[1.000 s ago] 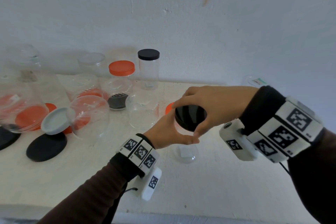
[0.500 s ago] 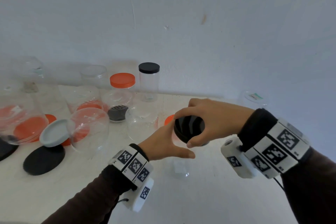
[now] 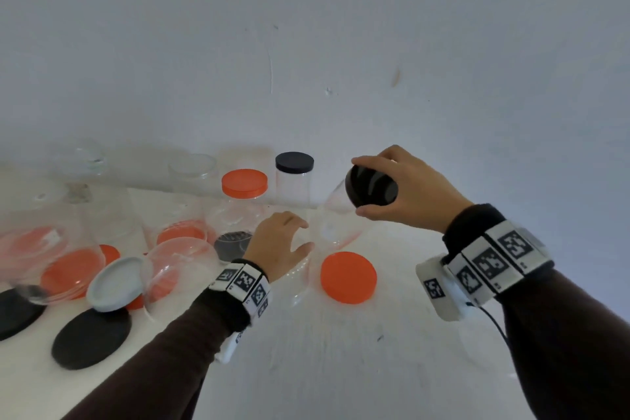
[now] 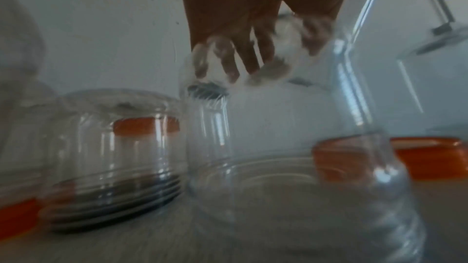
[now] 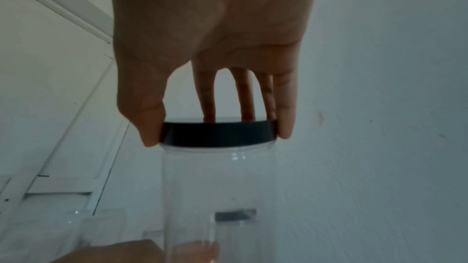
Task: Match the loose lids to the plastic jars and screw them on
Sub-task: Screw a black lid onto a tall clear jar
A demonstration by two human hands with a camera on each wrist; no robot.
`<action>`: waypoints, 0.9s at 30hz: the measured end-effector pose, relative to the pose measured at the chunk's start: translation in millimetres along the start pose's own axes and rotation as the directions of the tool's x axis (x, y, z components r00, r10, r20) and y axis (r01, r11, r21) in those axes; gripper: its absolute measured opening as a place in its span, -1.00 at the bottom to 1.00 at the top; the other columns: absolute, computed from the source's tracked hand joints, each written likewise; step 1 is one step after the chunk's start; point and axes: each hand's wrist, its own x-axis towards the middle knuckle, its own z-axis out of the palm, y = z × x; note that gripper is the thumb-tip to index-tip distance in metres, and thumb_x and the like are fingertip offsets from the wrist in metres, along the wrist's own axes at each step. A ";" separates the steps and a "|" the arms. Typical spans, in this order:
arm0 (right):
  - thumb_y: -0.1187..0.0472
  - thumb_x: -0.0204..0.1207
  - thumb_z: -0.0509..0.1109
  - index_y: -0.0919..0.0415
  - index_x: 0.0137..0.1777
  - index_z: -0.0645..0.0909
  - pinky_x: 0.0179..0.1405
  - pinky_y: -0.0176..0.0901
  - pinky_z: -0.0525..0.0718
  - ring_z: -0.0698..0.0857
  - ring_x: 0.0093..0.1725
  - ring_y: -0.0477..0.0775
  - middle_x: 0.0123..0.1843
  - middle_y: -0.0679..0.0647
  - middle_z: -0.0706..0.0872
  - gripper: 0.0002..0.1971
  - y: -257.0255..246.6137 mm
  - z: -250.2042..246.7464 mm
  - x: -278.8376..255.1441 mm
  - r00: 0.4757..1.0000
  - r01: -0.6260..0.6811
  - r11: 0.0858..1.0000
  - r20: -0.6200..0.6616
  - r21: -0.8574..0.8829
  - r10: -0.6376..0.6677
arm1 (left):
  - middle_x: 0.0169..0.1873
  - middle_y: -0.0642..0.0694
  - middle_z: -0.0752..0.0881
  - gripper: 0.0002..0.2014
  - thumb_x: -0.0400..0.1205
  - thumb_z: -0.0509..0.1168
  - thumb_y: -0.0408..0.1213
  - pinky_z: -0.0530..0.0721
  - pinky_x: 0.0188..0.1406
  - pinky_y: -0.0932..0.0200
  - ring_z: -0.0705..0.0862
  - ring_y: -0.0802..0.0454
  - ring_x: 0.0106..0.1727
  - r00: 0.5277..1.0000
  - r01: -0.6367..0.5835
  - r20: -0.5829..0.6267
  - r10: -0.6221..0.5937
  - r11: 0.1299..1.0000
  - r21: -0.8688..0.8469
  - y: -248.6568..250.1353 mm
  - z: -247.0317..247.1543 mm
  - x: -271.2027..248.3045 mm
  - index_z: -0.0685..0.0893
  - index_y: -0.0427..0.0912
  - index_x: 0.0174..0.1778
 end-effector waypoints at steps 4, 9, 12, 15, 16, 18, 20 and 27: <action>-0.15 0.36 0.48 -0.16 0.50 0.31 0.04 -0.17 0.51 0.50 0.24 0.06 0.34 -0.02 0.39 -0.30 11.1 18.1 15.7 0.997 -0.069 0.997 -0.018 -0.018 0.068 | 0.27 0.03 0.56 -0.25 0.43 -0.11 0.35 0.39 0.37 0.08 0.47 0.07 0.33 0.991 0.076 0.103 -0.083 0.995 0.068 -11.3 7.2 1.9 0.54 -0.11 0.30; -0.12 0.38 0.47 -0.13 0.50 0.30 0.20 0.02 0.57 0.44 0.32 0.09 0.38 0.01 0.36 -0.30 25.9 39.0 34.4 0.993 -0.119 0.993 0.001 -0.027 0.119 | 0.30 0.08 0.54 -0.58 0.65 0.13 0.08 0.33 0.38 0.16 0.45 0.13 0.34 0.991 0.093 0.088 -0.099 0.993 0.073 -13.2 10.5 1.4 0.51 -0.06 0.34; -0.11 0.39 0.47 -0.11 0.52 0.29 0.22 0.00 0.55 0.41 0.35 0.10 0.40 0.02 0.35 -0.30 32.4 51.4 46.7 0.990 -0.135 0.990 0.044 -0.024 0.136 | 0.30 0.08 0.53 -0.59 0.65 0.12 0.07 0.33 0.37 0.16 0.44 0.12 0.35 0.993 0.086 0.078 -0.092 0.993 0.086 -13.4 11.1 1.7 0.50 -0.05 0.35; -0.09 0.40 0.47 -0.09 0.53 0.28 0.25 0.02 0.54 0.40 0.37 0.12 0.42 0.04 0.33 -0.29 35.2 63.3 61.0 0.987 -0.133 0.991 0.094 -0.021 0.134 | 0.31 0.09 0.51 -0.59 0.66 0.10 0.07 0.33 0.38 0.16 0.43 0.13 0.35 0.993 0.080 0.077 -0.087 0.993 0.086 -14.6 12.5 2.1 0.48 -0.04 0.36; -0.08 0.41 0.47 -0.09 0.53 0.28 0.26 0.03 0.54 0.39 0.37 0.12 0.43 0.04 0.33 -0.29 35.6 67.1 66.0 0.986 -0.130 0.991 0.105 -0.022 0.131 | 0.31 0.10 0.51 -0.59 0.66 0.10 0.07 0.33 0.38 0.16 0.43 0.14 0.35 0.993 0.081 0.077 -0.087 0.993 0.085 -14.8 12.5 2.1 0.48 -0.03 0.36; -0.07 0.41 0.47 -0.08 0.53 0.28 0.27 0.04 0.52 0.38 0.39 0.14 0.44 0.05 0.32 -0.29 36.0 74.5 74.9 0.984 -0.124 0.992 0.125 -0.021 0.126 | 0.31 0.10 0.52 -0.59 0.65 0.10 0.07 0.34 0.38 0.16 0.43 0.14 0.34 0.993 0.084 0.073 -0.090 0.993 0.078 -15.2 12.6 1.9 0.48 -0.02 0.35; -0.06 0.42 0.47 -0.07 0.54 0.27 0.28 0.04 0.51 0.37 0.39 0.14 0.45 0.06 0.31 -0.29 35.9 81.7 83.3 0.983 -0.121 0.993 0.139 -0.014 0.122 | 0.30 0.11 0.52 -0.60 0.65 0.11 0.07 0.34 0.38 0.16 0.43 0.15 0.33 0.993 0.092 0.068 -0.097 0.994 0.066 -14.9 12.5 1.5 0.48 -0.02 0.35; -0.03 0.46 0.43 -0.02 0.51 0.30 0.26 0.06 0.50 0.36 0.41 0.15 0.49 0.06 0.32 -0.36 32.3 96.7 104.2 0.986 -0.101 0.995 0.132 -0.009 0.101 | 0.29 0.11 0.53 -0.61 0.64 0.11 0.06 0.33 0.38 0.15 0.44 0.16 0.32 0.993 0.100 0.054 -0.103 0.993 0.060 -14.6 13.0 -0.1 0.49 -0.01 0.34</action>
